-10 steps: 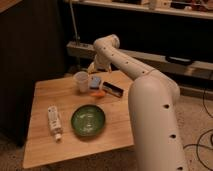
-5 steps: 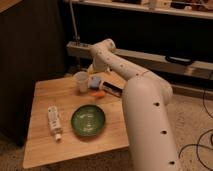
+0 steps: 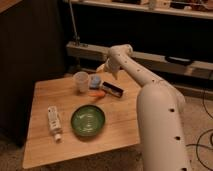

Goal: Place the white sponge in the ceramic bowl

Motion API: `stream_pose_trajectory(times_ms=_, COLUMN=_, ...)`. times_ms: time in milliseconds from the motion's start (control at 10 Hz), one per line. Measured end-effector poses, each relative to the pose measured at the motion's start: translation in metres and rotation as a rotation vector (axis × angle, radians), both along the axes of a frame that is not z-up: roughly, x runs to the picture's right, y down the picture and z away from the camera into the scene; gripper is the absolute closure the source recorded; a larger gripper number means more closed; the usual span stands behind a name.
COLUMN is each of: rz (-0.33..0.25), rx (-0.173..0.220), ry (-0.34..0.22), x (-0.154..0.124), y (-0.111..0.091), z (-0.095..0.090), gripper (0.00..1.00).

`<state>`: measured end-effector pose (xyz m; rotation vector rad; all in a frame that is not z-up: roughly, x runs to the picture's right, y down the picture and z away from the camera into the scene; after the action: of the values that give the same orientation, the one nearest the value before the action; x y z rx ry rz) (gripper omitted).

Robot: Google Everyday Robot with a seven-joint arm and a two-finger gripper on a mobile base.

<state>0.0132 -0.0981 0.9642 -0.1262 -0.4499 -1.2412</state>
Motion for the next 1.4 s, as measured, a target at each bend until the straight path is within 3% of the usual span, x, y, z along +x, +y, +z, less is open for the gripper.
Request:
stream_pose_trajectory(times_ms=500, rz=-0.246, rx=0.047, ry=0.014, x=-0.056, y=-0.008, z=0.011, gripper=0.20)
stream_pose_trajectory(times_ms=800, rz=-0.296, rx=0.048, ry=0.014, x=-0.060, y=-0.006, z=0.018, gripper=0.20)
stream_pose_trajectory(times_ms=1400, rz=-0.315, rx=0.026, ry=-0.007, x=-0.070, y=0.009, z=0.040, gripper=0.20)
